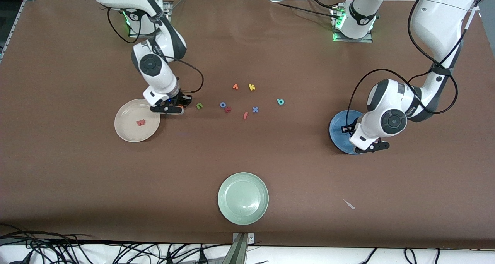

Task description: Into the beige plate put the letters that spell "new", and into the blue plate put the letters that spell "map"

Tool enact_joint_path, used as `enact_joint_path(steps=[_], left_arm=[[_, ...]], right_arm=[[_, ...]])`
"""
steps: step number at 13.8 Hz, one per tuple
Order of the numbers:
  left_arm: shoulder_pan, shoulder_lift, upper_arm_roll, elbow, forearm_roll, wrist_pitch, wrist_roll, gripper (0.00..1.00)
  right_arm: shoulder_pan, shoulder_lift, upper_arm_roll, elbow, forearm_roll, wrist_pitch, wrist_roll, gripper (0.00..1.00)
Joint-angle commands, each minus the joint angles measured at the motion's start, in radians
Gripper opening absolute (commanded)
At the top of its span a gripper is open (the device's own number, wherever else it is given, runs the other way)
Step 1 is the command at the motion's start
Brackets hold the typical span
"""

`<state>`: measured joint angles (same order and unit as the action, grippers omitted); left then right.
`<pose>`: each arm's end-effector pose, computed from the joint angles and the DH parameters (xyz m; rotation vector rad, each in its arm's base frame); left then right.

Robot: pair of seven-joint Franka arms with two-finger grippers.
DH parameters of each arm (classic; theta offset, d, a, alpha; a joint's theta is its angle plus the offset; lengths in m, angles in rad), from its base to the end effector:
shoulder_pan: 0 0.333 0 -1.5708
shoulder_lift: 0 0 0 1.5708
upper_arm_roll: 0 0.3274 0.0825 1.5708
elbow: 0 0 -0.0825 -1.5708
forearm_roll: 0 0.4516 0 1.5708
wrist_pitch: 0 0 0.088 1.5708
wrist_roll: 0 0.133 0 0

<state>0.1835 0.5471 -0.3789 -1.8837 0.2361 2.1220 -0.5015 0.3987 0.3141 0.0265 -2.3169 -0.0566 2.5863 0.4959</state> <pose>0.6394 -0.1129 0.1502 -3.0325 -0.2735 0.3803 0.5044 0.2298 0.1285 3.1029 -0.0358 -0.0475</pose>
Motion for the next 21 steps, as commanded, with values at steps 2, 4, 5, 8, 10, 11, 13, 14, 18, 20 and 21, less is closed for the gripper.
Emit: enact_joint_path(steps=[2,4,5,8,10,11,13,14,18,20,21], left_arm=[[-0.001,-0.035,-0.067,0.014,0.017,-0.040,-0.037,1.00],[-0.002,-0.045,-0.174,0.014,0.019,-0.057,-0.049,1.00],[-0.002,-0.045,-0.199,0.014,0.016,-0.059,-0.093,1.00],[-0.024,-0.030,-0.287,0.000,0.016,-0.059,-0.311,1.00],[-0.122,-0.016,-0.290,0.000,0.023,-0.050,-0.501,1.00],[-0.162,-0.006,-0.288,-0.002,0.029,-0.047,-0.537,1.00],[-0.193,0.022,-0.287,-0.009,0.032,-0.016,-0.542,1.00],[-0.194,0.025,-0.287,-0.040,0.032,0.033,-0.542,1.00],[-0.196,0.076,-0.284,-0.120,0.116,0.194,-0.546,1.00],[-0.203,0.102,-0.284,-0.118,0.146,0.211,-0.594,0.98],[-0.213,0.112,-0.284,-0.118,0.149,0.225,-0.606,0.96]], right_arm=[[0.005,-0.062,-0.109,0.088,-0.011,-0.214,-0.222,0.28],[0.005,-0.063,-0.205,0.097,-0.011,-0.242,-0.375,0.29],[0.005,-0.059,-0.241,0.096,-0.003,-0.238,-0.426,0.31],[0.002,-0.052,-0.250,0.080,0.015,-0.222,-0.418,0.38],[0.003,-0.053,-0.249,0.079,0.047,-0.224,-0.418,0.38],[0.003,-0.052,-0.247,0.079,0.052,-0.224,-0.418,0.44],[0.003,-0.055,-0.238,0.080,0.073,-0.229,-0.401,0.68],[0.005,-0.056,-0.214,0.080,0.073,-0.232,-0.357,0.68],[0.008,-0.055,-0.061,0.090,0.073,-0.197,-0.085,0.69],[0.011,-0.040,-0.027,0.090,0.073,-0.151,-0.004,0.69],[0.029,-0.023,-0.020,0.088,0.072,-0.118,0.047,0.69]])
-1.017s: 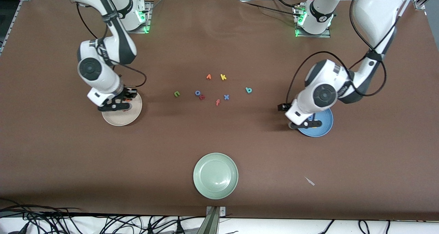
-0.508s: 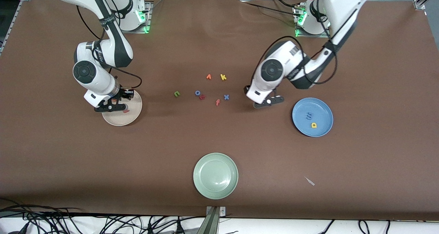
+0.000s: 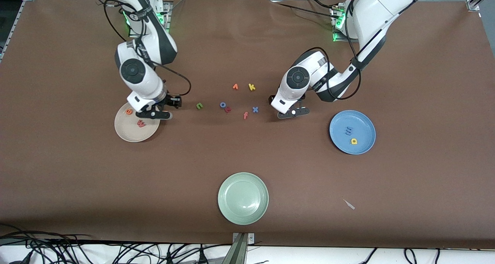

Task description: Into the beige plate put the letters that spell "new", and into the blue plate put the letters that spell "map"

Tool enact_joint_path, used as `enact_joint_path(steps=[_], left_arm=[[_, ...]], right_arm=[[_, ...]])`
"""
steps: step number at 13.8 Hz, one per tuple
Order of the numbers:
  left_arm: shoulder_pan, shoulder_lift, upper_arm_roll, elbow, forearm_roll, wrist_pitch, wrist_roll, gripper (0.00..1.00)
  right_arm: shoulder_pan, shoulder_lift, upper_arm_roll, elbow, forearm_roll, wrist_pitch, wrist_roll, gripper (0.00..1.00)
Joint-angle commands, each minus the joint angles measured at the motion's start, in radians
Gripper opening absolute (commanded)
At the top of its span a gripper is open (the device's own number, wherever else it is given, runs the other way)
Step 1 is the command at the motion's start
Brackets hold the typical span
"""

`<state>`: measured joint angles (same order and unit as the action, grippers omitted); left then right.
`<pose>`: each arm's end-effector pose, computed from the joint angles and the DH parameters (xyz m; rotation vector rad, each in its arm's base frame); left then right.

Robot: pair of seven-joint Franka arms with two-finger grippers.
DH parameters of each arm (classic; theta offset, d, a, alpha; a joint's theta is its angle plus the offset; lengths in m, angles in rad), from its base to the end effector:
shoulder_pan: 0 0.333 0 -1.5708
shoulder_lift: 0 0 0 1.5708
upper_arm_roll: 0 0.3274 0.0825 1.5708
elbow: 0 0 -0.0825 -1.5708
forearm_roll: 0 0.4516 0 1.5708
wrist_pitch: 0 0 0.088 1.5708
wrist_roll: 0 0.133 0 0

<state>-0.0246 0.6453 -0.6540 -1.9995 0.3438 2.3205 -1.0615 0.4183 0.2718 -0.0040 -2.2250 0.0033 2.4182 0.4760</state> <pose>0.4822 -0.3998 0.1107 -3.0902 -0.2950 0.3382 0.5328 0.2343 0.1754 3.1051 -0.0996 -0.1109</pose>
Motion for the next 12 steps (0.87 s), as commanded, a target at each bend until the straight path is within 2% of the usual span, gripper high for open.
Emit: enact_joint_path(steps=[1,2,3,5,6,8,9,10,12], left_arm=[[-0.009,0.022,-0.009,-0.002,0.041,0.033,-0.054,0.93],[-0.009,0.028,-0.009,-0.001,0.043,0.034,-0.061,0.89],[-0.009,0.028,-0.007,-0.002,0.046,0.036,-0.061,0.78],[-0.008,0.028,-0.009,-0.002,0.046,0.034,-0.074,0.58],[-0.009,0.028,-0.009,-0.002,0.046,0.034,-0.092,0.53],[-0.011,0.030,-0.010,-0.002,0.046,0.033,-0.098,0.28],[-0.011,0.033,-0.010,-0.002,0.046,0.033,-0.100,0.05],[-0.009,0.031,-0.010,-0.002,0.046,0.028,-0.098,0.00],[-0.002,0.022,-0.012,0.008,0.046,0.014,-0.089,0.00]], right_arm=[[0.043,0.041,0.010,-0.004,0.012,0.091,0.120,0.69],[0.071,0.068,0.010,-0.002,0.011,0.143,0.180,0.69],[0.097,0.088,0.010,-0.001,0.011,0.188,0.244,0.69],[0.138,0.110,0.010,0.013,0.009,0.206,0.350,0.70],[0.149,0.113,0.010,0.013,0.009,0.211,0.384,0.70],[0.168,0.127,0.010,0.013,0.009,0.234,0.427,0.71],[0.172,0.141,0.010,0.011,0.009,0.249,0.440,0.70],[0.180,0.150,0.009,0.008,0.009,0.259,0.450,0.70],[0.183,0.155,0.009,0.002,0.009,0.260,0.452,0.70]])
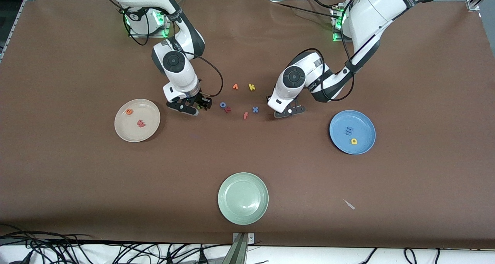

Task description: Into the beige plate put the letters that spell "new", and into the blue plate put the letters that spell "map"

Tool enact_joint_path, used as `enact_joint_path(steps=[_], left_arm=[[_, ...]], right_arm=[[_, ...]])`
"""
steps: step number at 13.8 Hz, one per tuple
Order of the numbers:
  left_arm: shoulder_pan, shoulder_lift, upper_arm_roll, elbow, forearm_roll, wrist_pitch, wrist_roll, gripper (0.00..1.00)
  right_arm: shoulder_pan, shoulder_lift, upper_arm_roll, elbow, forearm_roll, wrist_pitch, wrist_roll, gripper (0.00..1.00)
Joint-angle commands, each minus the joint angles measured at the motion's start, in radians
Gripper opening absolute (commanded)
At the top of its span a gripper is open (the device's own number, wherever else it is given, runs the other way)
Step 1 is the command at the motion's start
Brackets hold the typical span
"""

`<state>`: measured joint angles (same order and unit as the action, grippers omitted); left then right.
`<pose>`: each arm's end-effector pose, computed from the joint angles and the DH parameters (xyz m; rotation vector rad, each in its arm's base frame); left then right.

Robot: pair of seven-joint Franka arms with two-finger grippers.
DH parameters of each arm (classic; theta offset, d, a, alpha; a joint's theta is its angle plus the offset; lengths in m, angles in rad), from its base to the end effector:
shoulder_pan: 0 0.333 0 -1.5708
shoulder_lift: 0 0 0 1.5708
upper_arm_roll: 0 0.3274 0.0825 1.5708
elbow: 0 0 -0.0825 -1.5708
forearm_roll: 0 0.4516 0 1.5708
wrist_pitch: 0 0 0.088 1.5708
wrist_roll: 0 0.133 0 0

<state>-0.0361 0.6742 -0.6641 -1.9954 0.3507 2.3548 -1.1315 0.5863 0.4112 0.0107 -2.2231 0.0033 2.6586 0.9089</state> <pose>0.4733 -0.4142 0.1028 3.0979 0.3731 -0.3450 0.4871 0.3315 0.1147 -3.0818 0.4906 -0.0215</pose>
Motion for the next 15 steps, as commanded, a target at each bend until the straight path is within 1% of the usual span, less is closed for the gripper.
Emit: enact_joint_path(steps=[1,2,4,6,8,10,12,15], left_arm=[[0.016,-0.013,-0.003,0.007,0.039,-0.025,-0.017,0.00],[0.021,-0.030,-0.003,0.019,0.040,-0.055,-0.011,0.00],[0.031,-0.053,-0.003,0.065,0.040,-0.162,0.059,0.00],[0.059,-0.082,-0.005,0.102,0.040,-0.254,0.149,0.00],[0.105,-0.105,-0.005,0.127,0.039,-0.313,0.275,0.00],[0.172,-0.120,-0.006,0.147,0.040,-0.348,0.418,0.00],[0.228,-0.133,-0.005,0.155,0.040,-0.353,0.520,0.00],[0.340,-0.130,0.001,0.155,0.040,-0.350,0.711,0.00]], right_arm=[[0.015,0.015,-0.006,-0.006,0.009,0.021,0.019,0.70],[0.015,0.018,-0.006,-0.009,0.009,0.023,0.019,0.70],[0.015,0.024,-0.006,-0.013,0.009,0.026,0.019,0.67],[0.015,0.026,-0.006,-0.015,0.009,0.029,0.019,0.58],[0.015,0.031,-0.006,-0.017,0.009,0.037,0.019,0.50],[0.015,0.034,-0.006,-0.018,0.007,0.038,0.019,0.42],[0.015,0.035,-0.008,-0.018,0.003,0.038,0.019,0.34],[0.015,0.032,-0.009,-0.017,-0.002,0.037,0.015,0.28]])
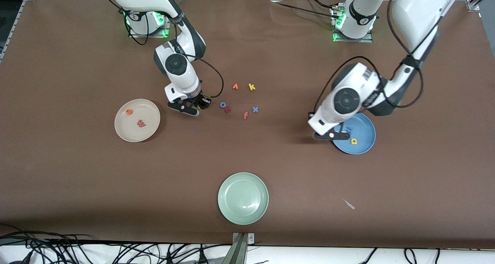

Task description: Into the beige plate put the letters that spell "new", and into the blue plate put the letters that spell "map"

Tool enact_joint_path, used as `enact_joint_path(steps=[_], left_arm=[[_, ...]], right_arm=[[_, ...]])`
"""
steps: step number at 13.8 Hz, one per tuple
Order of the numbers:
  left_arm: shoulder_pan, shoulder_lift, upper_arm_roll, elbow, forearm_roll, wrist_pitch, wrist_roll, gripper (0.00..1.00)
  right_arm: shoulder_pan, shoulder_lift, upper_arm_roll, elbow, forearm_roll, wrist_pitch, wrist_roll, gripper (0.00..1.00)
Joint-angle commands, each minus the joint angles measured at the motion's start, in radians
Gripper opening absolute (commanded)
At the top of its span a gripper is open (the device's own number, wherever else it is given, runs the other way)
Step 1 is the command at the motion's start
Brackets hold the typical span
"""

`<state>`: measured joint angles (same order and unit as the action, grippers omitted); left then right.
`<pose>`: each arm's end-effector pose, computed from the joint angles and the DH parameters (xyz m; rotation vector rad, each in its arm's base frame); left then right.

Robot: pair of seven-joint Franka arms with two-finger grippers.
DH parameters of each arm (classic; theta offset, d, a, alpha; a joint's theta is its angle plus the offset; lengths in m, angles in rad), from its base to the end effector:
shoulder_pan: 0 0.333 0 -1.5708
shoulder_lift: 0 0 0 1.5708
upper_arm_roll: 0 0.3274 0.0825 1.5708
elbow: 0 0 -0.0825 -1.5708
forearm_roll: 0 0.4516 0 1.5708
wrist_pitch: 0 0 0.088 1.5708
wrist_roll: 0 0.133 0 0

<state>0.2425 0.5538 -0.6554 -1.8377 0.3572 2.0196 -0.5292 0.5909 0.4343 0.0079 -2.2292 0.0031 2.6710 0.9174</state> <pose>0.6219 -0.2321 0.2034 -3.0462 0.0717 0.3406 0.4811 0.3286 0.1000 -3.0924 0.5024 -0.0034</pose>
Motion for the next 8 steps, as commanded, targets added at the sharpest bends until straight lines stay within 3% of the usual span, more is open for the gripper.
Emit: enact_joint_path(steps=[1,4,8], left_arm=[[0.087,-0.006,-0.007,-0.003,0.037,-0.010,0.154,0.00],[0.130,0.012,0.014,-0.003,0.109,0.001,0.251,0.00],[0.161,0.060,0.016,-0.003,0.167,0.053,0.272,0.00]], right_arm=[[0.010,0.003,-0.006,-0.010,-0.002,0.021,0.001,0.24],[0.009,-0.054,-0.041,0.013,-0.012,-0.087,-0.061,0.22],[0.009,-0.155,-0.187,0.039,-0.015,-0.310,-0.367,0.23]])
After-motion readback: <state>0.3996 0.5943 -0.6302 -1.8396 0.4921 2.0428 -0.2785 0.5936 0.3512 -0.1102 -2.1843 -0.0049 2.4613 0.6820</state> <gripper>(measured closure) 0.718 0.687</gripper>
